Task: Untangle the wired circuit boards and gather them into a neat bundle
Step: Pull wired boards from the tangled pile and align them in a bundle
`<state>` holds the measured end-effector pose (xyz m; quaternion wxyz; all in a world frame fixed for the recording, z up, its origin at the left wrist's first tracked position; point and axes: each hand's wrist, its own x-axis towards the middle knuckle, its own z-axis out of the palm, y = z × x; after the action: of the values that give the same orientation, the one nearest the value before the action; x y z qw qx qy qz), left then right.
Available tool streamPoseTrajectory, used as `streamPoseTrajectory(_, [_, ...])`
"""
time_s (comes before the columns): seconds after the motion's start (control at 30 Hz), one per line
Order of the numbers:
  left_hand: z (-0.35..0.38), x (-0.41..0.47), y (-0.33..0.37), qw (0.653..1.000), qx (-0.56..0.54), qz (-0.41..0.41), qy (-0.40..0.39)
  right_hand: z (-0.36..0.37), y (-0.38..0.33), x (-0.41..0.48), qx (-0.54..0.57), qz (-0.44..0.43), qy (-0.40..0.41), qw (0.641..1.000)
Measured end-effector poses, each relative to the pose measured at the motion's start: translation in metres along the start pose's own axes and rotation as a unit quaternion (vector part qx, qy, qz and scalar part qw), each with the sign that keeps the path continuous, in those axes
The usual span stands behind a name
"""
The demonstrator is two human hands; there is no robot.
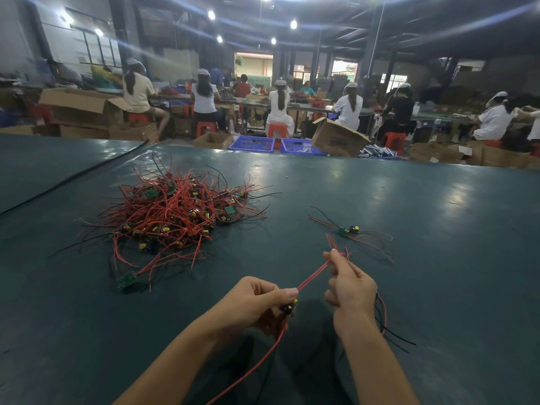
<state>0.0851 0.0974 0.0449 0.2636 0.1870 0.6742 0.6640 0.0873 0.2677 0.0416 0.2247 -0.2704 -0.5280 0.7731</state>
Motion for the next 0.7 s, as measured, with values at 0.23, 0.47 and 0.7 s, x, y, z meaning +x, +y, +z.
streamPoseTrajectory(0.23, [0.003, 0.004, -0.003, 0.987, -0.056, 0.033, 0.147, 0.005, 0.004, -0.021, -0.088, -0.013, -0.127, 0.988])
streamPoseTrajectory(0.47, [0.001, 0.009, -0.009, 0.987, -0.082, 0.031, 0.135, 0.009, 0.023, -0.040, -0.263, -0.234, -0.203, 0.914])
streamPoseTrajectory(0.7, [-0.037, 0.006, -0.018, 0.800, 0.419, 0.206, 0.378, -0.009, 0.010, -0.006, -0.327, -0.229, -0.066, 0.915])
